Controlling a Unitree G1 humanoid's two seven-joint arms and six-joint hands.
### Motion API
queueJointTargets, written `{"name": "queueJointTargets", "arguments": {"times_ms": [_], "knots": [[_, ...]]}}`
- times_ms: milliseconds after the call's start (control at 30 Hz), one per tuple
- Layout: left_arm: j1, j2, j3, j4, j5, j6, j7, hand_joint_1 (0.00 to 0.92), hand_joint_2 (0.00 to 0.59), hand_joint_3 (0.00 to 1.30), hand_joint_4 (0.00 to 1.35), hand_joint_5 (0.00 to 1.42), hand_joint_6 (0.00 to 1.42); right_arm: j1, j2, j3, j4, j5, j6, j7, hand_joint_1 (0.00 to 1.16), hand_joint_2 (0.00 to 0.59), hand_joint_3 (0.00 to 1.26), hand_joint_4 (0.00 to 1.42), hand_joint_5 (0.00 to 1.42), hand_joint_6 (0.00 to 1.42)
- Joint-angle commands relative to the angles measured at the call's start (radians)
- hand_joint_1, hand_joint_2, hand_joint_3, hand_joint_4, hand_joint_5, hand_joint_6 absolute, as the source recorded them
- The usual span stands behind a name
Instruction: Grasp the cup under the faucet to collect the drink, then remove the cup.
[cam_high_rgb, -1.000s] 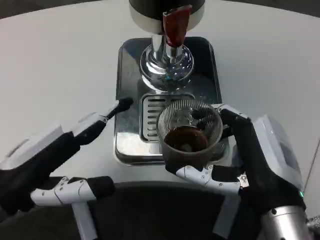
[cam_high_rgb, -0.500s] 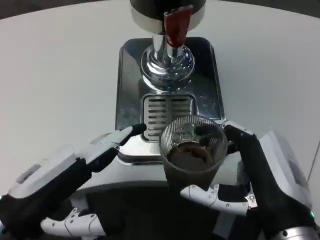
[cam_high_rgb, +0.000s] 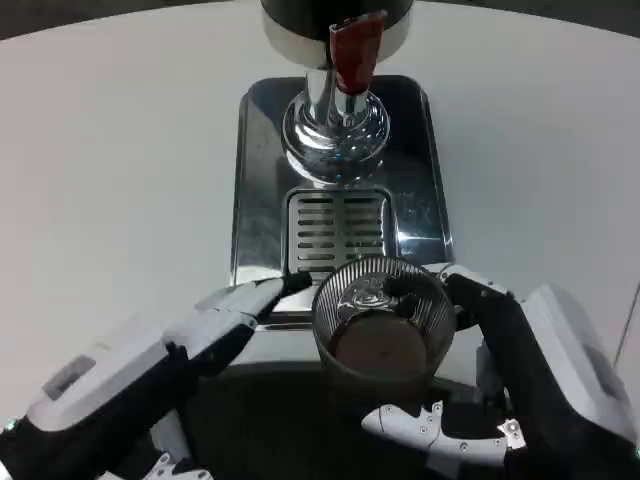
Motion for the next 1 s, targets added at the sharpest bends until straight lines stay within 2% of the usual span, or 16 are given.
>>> {"name": "queueJointTargets", "arguments": {"times_ms": [33, 233, 367, 667, 867, 1000], "knots": [[0.045, 0.001, -0.008, -0.071, 0.052, 0.039, 0.015, 0.000, 0.053, 0.00, 0.00, 0.00, 0.00, 0.033, -0.006, 0.009, -0.056, 0.002, -0.049, 0.019, 0.96, 0.158, 1.01, 1.23, 1.20, 1.33], [0.088, 0.004, -0.031, -0.146, 0.074, 0.114, 0.009, 0.000, 0.073, 0.00, 0.00, 0.00, 0.00, 0.075, -0.007, 0.027, -0.095, -0.009, -0.057, 0.051, 0.96, 0.158, 1.01, 1.23, 1.21, 1.33], [0.112, -0.012, -0.036, -0.198, 0.100, 0.157, 0.023, 0.000, 0.088, 0.00, 0.00, 0.00, 0.00, 0.099, -0.003, 0.039, -0.112, -0.020, -0.057, 0.057, 0.96, 0.158, 1.01, 1.23, 1.20, 1.33], [0.168, -0.040, 0.009, -0.304, 0.229, 0.227, 0.094, 0.000, 0.078, 0.00, 0.00, 0.00, 0.00, 0.133, 0.002, 0.044, -0.142, -0.035, -0.062, 0.077, 0.96, 0.158, 1.01, 1.23, 1.21, 1.33], [0.135, -0.025, 0.024, -0.299, 0.333, 0.205, 0.146, 0.000, 0.069, 0.00, 0.00, 0.00, 0.00, 0.149, -0.005, 0.038, -0.146, -0.033, -0.072, 0.088, 0.96, 0.158, 1.01, 1.23, 1.22, 1.35], [0.082, 0.014, 0.020, -0.258, 0.400, 0.156, 0.173, 0.000, 0.057, 0.00, 0.00, 0.00, 0.00, 0.147, -0.012, 0.025, -0.143, -0.027, -0.079, 0.099, 0.96, 0.158, 1.01, 1.23, 1.22, 1.35]]}}
